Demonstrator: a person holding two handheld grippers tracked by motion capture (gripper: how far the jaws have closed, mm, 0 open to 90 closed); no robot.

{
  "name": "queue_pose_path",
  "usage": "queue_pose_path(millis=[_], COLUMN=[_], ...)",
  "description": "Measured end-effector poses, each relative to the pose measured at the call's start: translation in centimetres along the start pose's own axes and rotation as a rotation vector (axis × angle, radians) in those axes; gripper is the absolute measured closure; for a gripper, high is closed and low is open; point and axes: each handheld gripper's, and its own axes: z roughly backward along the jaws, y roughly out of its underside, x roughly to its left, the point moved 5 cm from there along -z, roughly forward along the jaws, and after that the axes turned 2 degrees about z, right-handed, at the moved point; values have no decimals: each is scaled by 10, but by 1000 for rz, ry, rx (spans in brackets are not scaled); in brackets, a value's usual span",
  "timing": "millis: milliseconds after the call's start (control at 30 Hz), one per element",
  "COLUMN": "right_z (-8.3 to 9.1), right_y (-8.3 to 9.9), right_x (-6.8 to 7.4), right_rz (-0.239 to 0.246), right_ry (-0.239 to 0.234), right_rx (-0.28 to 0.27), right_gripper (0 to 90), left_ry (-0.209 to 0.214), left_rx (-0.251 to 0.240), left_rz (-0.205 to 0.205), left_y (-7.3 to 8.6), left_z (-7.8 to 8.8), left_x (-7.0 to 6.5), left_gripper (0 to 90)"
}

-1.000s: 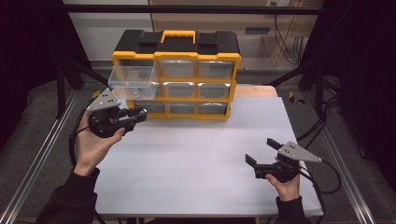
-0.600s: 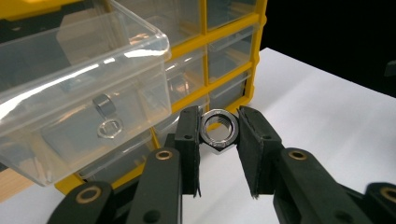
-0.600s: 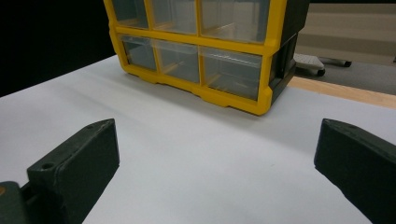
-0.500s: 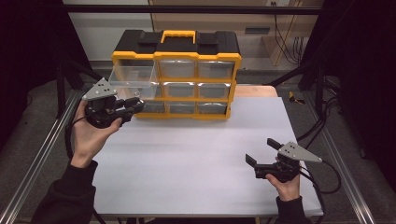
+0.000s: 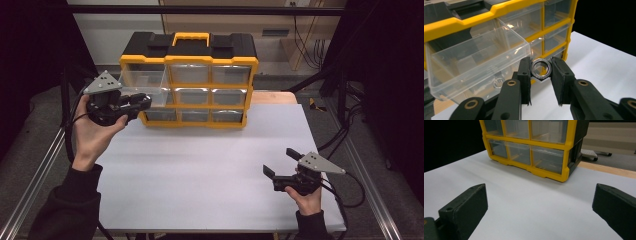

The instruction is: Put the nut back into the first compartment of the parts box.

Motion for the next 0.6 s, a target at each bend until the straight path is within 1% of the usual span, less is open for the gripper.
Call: queue_pose_path(millis=[33,67,267,333,467,533,600], right_z=[0,0,0,1,1,1,1], right_y=[0,0,0,0,0,0,0], right_x=[0,0,0,0,0,0,0], right_rz=[-1,-1,-1,-2,-4,-4,-1], right_ry=[0,0,1,-1,0,0,-2], right_rx=[1,1,-1,-1,0,1,-1], right_gripper=[5,5,5,5,5,5,5], left_ry=[-2,-5,-24,-31,-36,-41,-43], left_rx=[2,-6,-5,-7,-10,-3,-6], left_rz=[-4,3,6,15,18,13,19], left_y=[-1,-3,-8,-10,-13,-15,-17], left_z=[1,1,0,-2,-3,-4,-5], left_x=[1,2,10,13,17,20,22], left_gripper=[700,700,700,700,700,700,700])
